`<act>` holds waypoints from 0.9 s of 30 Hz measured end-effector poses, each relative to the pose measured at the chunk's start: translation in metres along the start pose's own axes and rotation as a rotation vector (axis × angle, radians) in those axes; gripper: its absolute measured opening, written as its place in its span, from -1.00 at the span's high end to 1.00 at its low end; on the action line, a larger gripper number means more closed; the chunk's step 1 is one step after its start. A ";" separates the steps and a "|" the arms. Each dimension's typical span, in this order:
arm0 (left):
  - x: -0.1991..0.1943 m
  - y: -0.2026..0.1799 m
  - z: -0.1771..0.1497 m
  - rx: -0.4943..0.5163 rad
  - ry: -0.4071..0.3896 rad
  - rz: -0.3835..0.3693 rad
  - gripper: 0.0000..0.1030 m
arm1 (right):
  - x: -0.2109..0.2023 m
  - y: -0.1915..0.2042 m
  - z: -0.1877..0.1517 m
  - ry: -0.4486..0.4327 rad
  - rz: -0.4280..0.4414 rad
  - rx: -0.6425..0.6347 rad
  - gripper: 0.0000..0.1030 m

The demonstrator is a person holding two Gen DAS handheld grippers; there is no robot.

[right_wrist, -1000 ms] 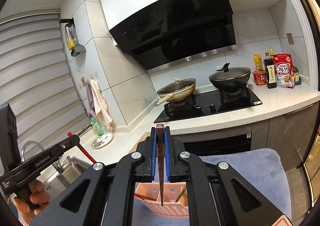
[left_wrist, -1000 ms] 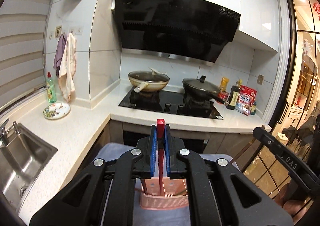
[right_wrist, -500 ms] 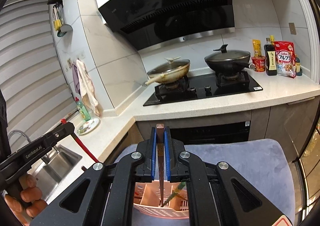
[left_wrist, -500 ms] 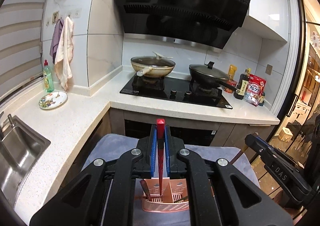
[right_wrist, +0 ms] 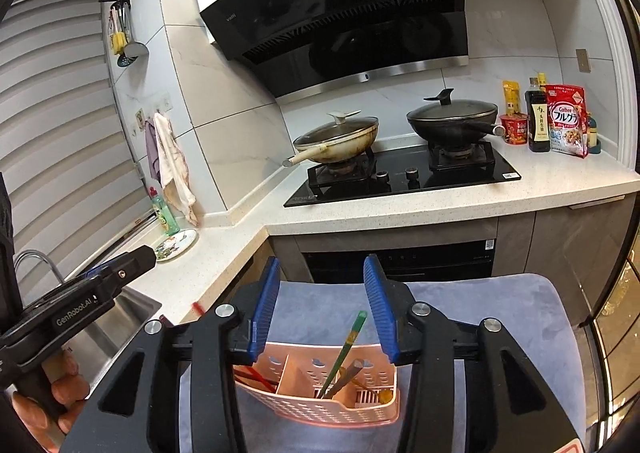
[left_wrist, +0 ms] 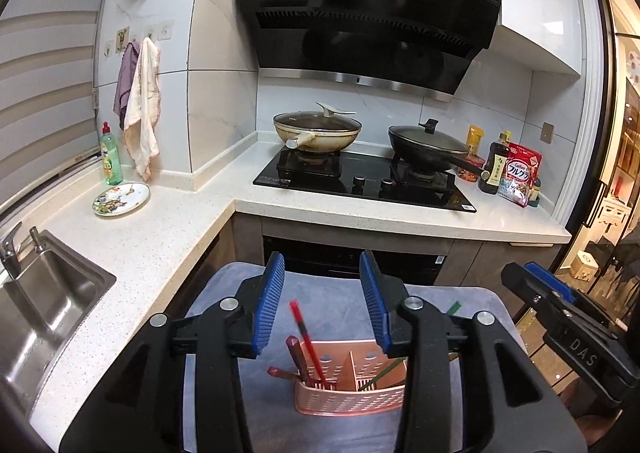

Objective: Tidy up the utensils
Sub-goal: 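Lower both chopsticks into the pink holder and open both grippers, then move both open grippers back down to the remaining chopsticks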

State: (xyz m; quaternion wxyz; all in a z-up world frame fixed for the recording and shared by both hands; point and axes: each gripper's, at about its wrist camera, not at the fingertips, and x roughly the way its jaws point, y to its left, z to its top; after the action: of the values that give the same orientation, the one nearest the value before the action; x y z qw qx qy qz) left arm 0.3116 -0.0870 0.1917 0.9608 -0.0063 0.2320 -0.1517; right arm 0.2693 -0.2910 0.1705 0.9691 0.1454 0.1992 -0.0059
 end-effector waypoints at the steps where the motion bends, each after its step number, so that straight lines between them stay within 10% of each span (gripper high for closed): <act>1: -0.002 -0.001 0.000 0.004 -0.001 0.001 0.27 | -0.003 0.002 0.000 -0.001 0.002 -0.003 0.17; 19: -0.061 -0.005 -0.034 0.054 0.007 0.038 0.08 | -0.073 0.016 -0.043 0.030 0.014 -0.070 0.17; 27: -0.088 0.006 -0.095 0.065 0.075 0.050 0.02 | -0.111 0.009 -0.119 0.143 -0.009 -0.087 0.17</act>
State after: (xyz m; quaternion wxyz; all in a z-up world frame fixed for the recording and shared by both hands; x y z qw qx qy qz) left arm 0.1963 -0.0501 0.1460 0.9547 0.0362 0.2627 -0.1352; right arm 0.1223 -0.2537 0.1114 0.9577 0.1026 0.2685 0.0089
